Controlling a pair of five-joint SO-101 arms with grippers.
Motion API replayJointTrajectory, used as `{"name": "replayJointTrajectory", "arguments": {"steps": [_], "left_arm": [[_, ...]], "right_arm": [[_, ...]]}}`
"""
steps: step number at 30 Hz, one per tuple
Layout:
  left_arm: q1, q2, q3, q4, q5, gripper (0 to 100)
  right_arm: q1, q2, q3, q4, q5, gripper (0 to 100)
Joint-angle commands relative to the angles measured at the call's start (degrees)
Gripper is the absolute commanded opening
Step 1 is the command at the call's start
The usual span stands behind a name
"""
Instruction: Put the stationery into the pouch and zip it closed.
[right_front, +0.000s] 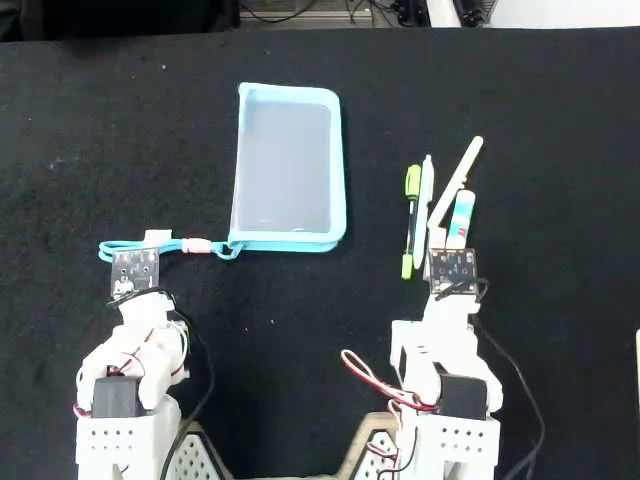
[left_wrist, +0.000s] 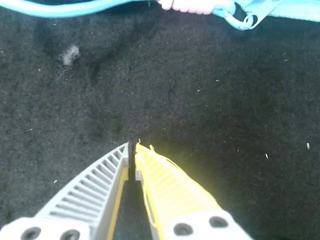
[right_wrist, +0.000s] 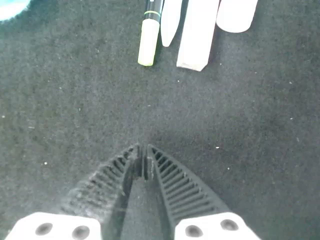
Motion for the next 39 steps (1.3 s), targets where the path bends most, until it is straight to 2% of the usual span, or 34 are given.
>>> {"name": "replayJointTrajectory", "arguments": {"steps": [1,9,17,20,24,27,30,35,39], "left_arm": [[0.75,0.00,1.36,0.18,-0.18,3],[0.75,0.00,1.36,0.18,-0.18,3],[0.84,0.00,1.36,-1.05,-0.53,3],[-1.19,0.00,1.36,-7.30,-0.53,3],[-11.74,0.00,1.36,-14.15,-0.53,3],[-20.09,0.00,1.36,-22.59,-0.53,3],[-24.40,0.00,1.36,-30.59,-1.05,3],[-25.98,0.00,1.36,-39.38,-8.70,3],[-21.32,0.00,1.27,-49.05,-10.29,3]], "right_arm": [[-0.62,-5.49,-0.48,0.44,-0.18,1.5],[-0.62,-5.49,-0.48,0.26,0.09,1.5],[-0.62,-5.49,-0.48,-11.60,0.09,1.5],[-0.62,-5.49,-0.48,-15.21,0.09,1.5],[-0.35,-5.41,-0.48,-12.40,0.09,1.5],[-0.26,-5.41,-0.48,-10.99,0.09,1.5],[-0.26,-5.41,-0.48,-10.90,0.18,1.5],[2.11,-5.41,-0.48,-10.81,0.18,1.5],[8.00,-5.32,-0.48,-11.16,1.14,1.5]]}}
